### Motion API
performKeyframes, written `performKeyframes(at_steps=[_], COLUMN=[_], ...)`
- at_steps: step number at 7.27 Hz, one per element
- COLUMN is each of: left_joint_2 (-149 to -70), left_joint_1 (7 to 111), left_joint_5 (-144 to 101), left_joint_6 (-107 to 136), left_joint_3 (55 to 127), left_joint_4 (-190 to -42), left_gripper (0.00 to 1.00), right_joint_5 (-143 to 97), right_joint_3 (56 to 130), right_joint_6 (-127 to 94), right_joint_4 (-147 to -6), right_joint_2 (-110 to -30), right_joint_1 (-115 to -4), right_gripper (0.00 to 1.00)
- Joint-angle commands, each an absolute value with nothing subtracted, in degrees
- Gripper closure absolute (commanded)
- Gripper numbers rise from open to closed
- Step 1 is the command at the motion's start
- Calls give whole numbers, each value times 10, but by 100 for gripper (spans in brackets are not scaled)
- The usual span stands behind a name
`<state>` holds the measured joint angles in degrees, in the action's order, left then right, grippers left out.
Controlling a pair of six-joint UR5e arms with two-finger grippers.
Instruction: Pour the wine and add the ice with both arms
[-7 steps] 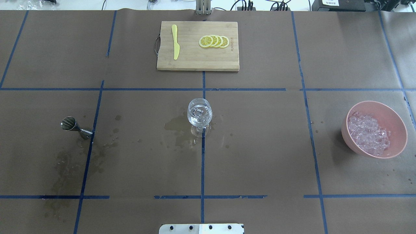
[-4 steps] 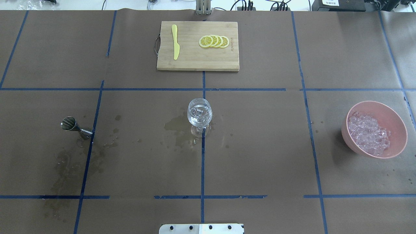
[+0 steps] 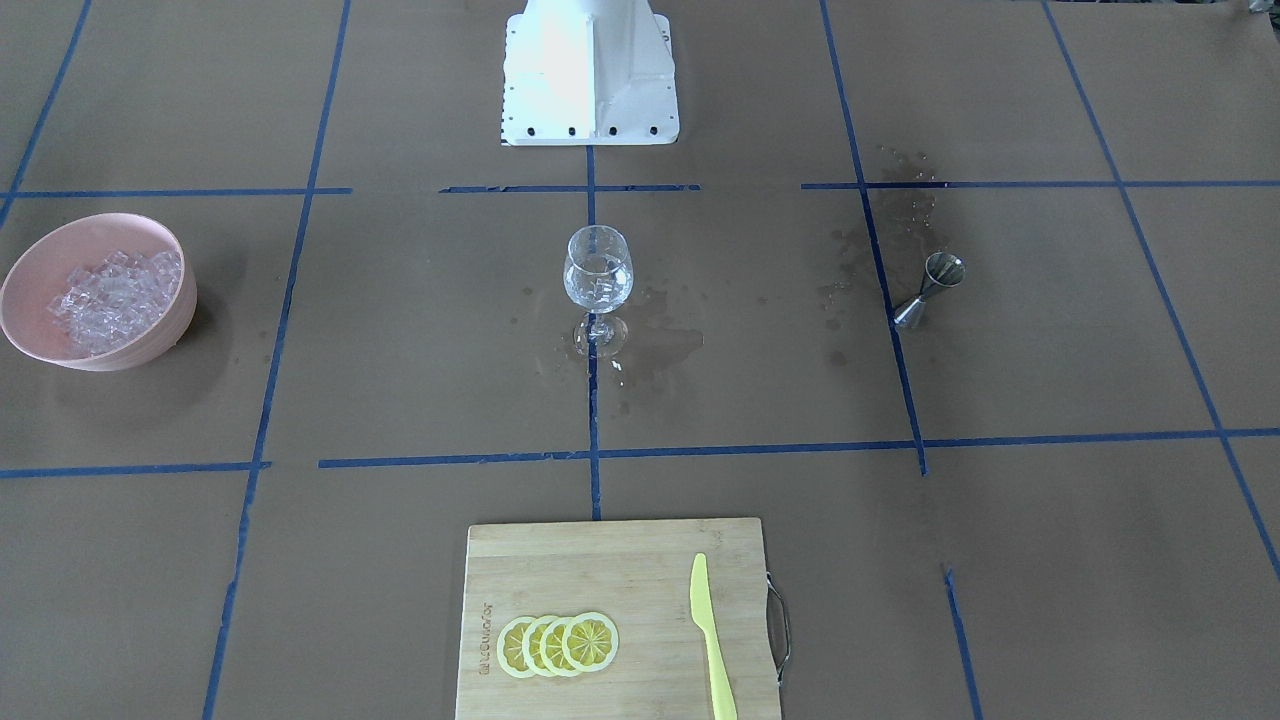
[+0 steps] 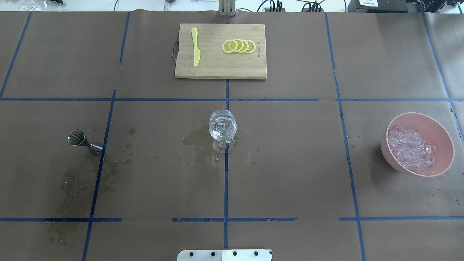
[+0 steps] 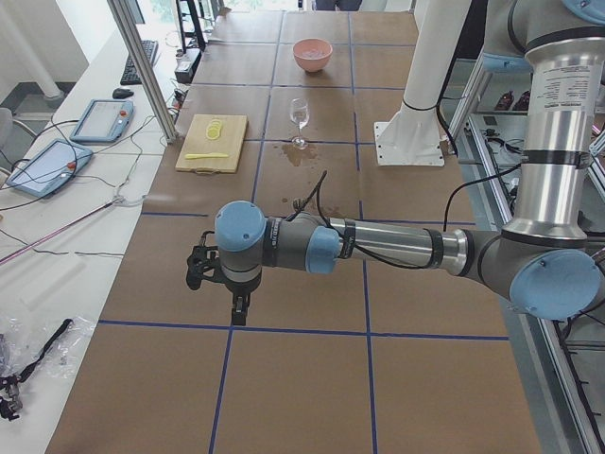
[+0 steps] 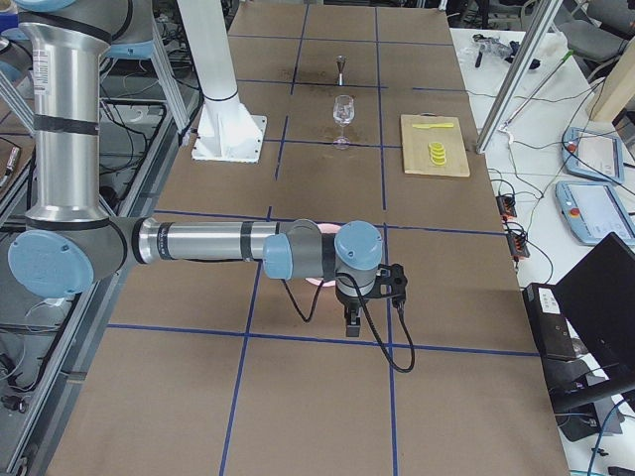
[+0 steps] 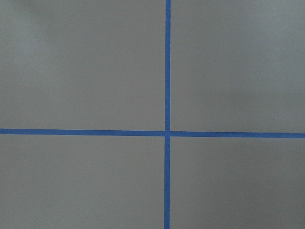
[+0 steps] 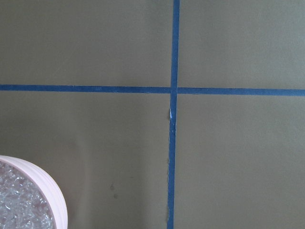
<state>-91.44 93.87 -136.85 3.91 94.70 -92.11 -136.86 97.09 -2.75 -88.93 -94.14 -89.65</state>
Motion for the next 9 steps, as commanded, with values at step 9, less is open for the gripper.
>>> performKeyframes(at_steps=[9], left_joint_2=[-913], left_joint_1=[939], left_joint_5=[-1368], left_joint_6=[37], left_joint_3=[949], left_joint_4=[-922], left_gripper=[0], right_joint_5=[-1372], right_joint_3=[969], right_joint_6=[-104], right_joint_4=[-872], right_joint_2=[-945], right_joint_1=[-896], right_gripper=[0])
